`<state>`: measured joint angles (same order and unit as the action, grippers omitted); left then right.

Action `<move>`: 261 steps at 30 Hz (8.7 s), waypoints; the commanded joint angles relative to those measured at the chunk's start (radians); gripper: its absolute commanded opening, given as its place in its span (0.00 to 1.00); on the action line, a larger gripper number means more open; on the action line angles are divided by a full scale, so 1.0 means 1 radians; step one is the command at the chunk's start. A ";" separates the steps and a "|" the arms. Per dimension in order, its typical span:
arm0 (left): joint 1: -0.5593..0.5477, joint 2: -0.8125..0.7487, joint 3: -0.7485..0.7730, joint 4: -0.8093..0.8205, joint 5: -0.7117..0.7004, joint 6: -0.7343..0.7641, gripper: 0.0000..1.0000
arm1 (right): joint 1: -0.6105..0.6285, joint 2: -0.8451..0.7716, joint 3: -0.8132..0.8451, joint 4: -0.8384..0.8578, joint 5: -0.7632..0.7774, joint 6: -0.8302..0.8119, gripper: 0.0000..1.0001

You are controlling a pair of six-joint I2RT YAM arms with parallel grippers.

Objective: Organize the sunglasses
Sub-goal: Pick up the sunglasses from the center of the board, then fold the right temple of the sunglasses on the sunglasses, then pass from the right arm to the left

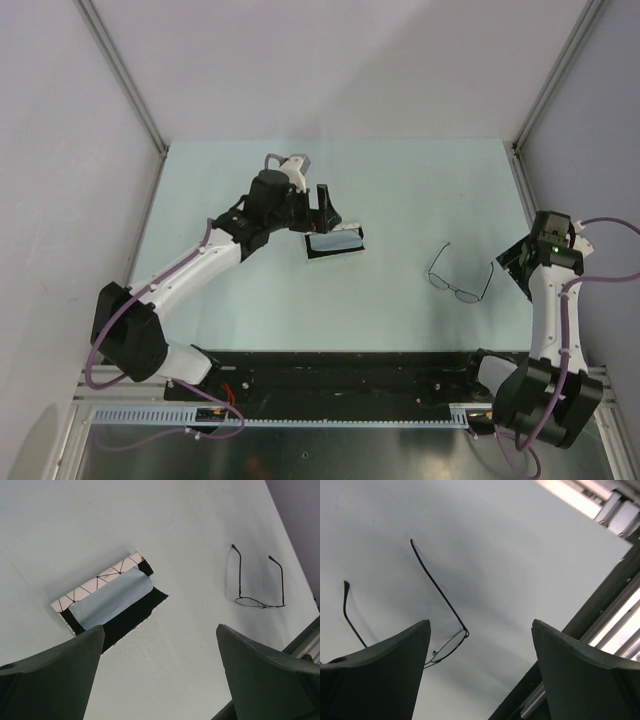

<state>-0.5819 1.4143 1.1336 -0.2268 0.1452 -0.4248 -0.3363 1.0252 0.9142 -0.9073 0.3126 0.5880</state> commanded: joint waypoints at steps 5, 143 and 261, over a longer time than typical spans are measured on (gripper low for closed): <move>0.004 -0.035 -0.015 0.044 0.021 0.011 1.00 | -0.001 0.096 -0.061 0.122 -0.220 0.004 0.86; 0.074 0.184 0.540 0.072 1.372 0.001 1.00 | 0.784 0.190 0.465 1.044 -1.073 -0.435 0.00; 0.113 -0.065 0.287 0.119 -0.052 -0.637 0.72 | 1.177 0.426 0.603 1.280 0.424 -1.004 0.00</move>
<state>-0.4274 1.2980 1.3731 -0.1364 0.1799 -0.9707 0.8215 1.4422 1.4666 0.2493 0.5930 -0.3382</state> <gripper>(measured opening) 0.812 0.011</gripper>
